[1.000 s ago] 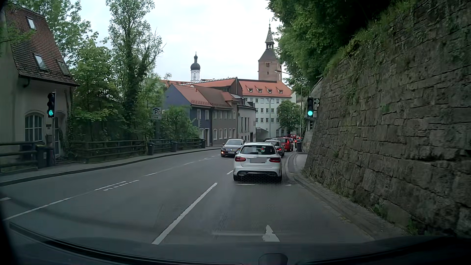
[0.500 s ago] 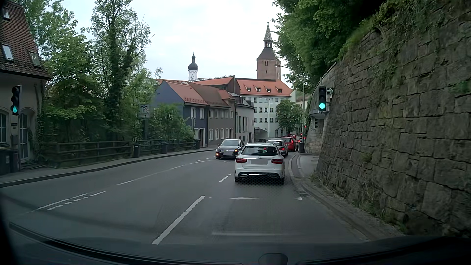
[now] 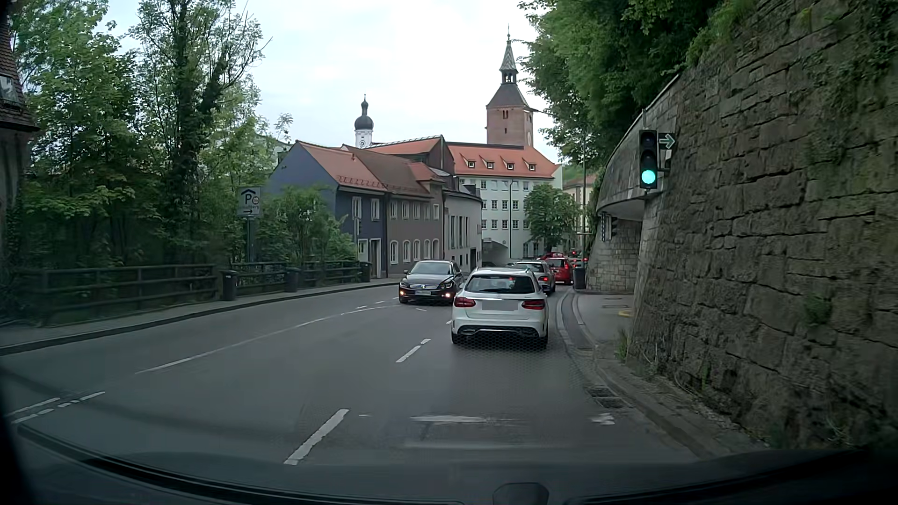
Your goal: Follow the waypoints while adhering to traffic rules and regulations
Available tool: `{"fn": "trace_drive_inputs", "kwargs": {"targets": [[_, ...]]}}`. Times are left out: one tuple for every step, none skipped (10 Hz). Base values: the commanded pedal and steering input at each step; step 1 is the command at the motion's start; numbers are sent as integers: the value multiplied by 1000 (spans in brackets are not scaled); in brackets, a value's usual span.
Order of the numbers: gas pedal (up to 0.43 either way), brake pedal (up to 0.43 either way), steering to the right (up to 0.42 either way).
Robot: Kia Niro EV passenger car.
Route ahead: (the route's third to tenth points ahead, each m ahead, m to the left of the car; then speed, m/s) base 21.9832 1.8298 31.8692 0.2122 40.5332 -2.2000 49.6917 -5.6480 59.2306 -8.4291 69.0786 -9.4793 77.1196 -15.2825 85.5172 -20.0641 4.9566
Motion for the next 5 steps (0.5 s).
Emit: {"fn": "trace_drive_inputs", "kwargs": {"targets": [[0,18,15],[0,0,15],[0,0,15],[0,0,15],[0,0,15]]}}
